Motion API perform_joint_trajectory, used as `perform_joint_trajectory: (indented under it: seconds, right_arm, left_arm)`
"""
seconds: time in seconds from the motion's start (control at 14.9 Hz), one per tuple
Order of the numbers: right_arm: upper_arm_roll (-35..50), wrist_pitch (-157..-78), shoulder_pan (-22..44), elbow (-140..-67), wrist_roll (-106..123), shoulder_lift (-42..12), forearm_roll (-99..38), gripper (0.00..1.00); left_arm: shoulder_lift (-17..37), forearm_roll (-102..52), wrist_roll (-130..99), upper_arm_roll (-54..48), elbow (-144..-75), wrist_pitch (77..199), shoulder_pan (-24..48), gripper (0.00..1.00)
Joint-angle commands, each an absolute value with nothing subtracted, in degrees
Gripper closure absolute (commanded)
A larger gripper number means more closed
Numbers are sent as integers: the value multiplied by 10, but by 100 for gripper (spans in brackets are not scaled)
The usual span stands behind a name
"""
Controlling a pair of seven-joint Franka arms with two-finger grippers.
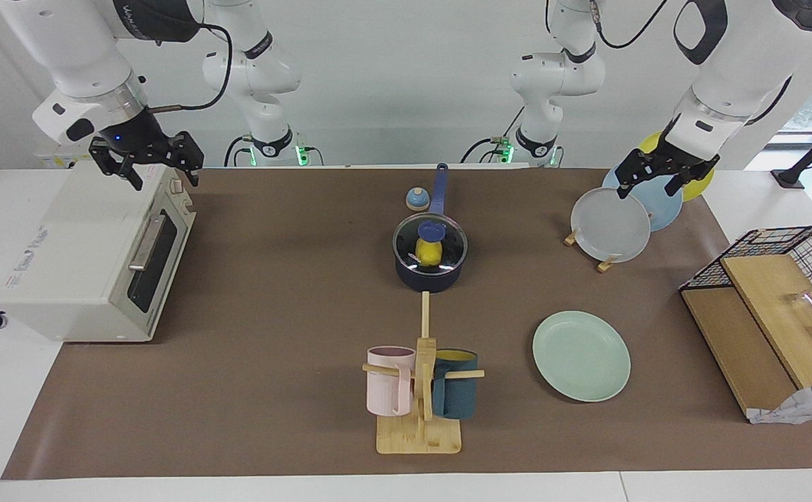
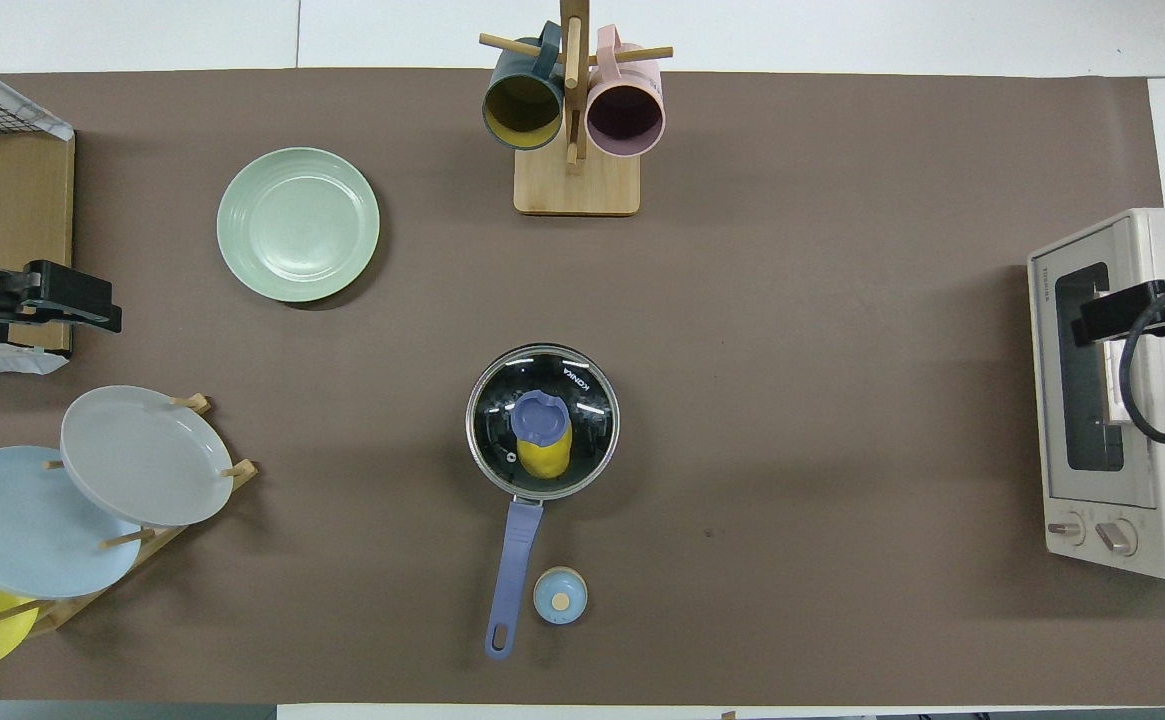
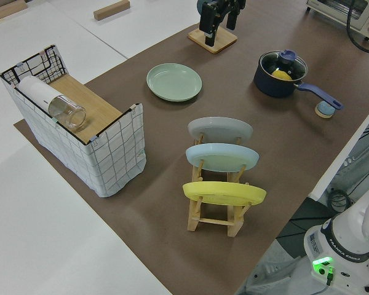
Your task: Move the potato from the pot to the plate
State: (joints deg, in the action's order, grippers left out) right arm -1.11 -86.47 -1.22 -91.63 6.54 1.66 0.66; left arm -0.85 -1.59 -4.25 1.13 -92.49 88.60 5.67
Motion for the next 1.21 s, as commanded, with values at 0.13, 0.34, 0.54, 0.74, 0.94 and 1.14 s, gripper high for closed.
perform_joint_trajectory:
  seconds: [0.13, 0.34, 0.54, 0.74, 0.94, 1.14]
  right_arm:
    - [-7, -859, -19, -907, 81, 11, -1, 0]
    - [-7, -857, -18, -908, 76, 11, -3, 0]
    - [-7, -855, -21, -915, 46, 14, -8, 0]
    - [-7, -855, -15, -919, 47, 16, -7, 0]
    - [-3, -858, -13, -930, 53, 19, -7, 0]
    - [9, -909, 27, -936, 48, 16, -13, 0]
  left_arm:
    - [-17, -8, -39, 9, -934, 889, 54, 0]
    - [-17, -8, -39, 9, -934, 889, 54, 0]
    - [-17, -8, -39, 9, -934, 889, 54, 0]
    - [-17, -8, -39, 9, -934, 889, 54, 0]
    - [-17, -8, -39, 9, -934, 889, 54, 0]
    - [-17, -8, -39, 9, -934, 889, 54, 0]
